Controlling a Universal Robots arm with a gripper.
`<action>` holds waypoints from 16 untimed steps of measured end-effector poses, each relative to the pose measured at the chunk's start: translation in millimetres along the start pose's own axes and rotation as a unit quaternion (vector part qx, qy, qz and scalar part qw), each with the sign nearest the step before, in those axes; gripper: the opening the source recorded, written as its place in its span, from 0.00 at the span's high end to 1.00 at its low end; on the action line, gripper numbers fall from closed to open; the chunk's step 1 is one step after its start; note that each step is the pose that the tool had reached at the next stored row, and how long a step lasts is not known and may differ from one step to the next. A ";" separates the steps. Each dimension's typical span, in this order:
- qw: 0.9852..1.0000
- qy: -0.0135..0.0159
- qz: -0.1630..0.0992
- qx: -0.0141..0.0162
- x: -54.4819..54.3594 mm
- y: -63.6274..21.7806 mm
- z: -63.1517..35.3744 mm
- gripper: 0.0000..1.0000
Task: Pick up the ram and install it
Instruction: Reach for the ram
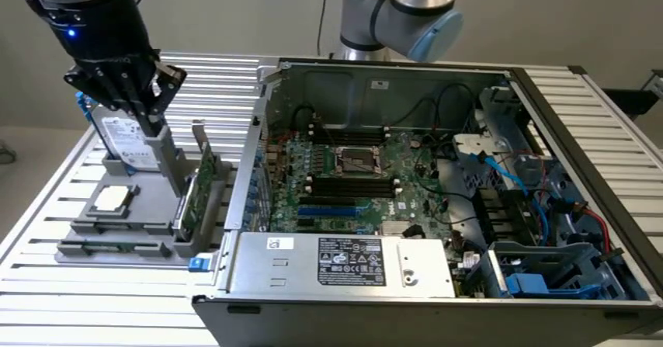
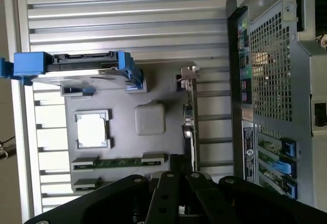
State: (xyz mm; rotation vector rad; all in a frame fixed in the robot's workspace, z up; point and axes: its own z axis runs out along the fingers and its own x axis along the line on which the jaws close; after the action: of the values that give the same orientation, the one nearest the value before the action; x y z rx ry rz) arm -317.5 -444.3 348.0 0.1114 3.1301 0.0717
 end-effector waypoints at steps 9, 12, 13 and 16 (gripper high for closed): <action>1.000 0.006 0.000 0.000 22.8 -22.8 10.3 0.89; 1.000 0.007 0.000 0.001 30.3 -30.9 14.1 0.89; 1.000 0.008 0.000 0.001 32.7 -33.8 15.6 0.89; 1.000 0.008 0.000 0.001 38.6 -42.7 20.1 0.89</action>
State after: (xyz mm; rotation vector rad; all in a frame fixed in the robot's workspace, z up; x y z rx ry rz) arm -358.9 -483.1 325.7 0.1124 3.1463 0.0712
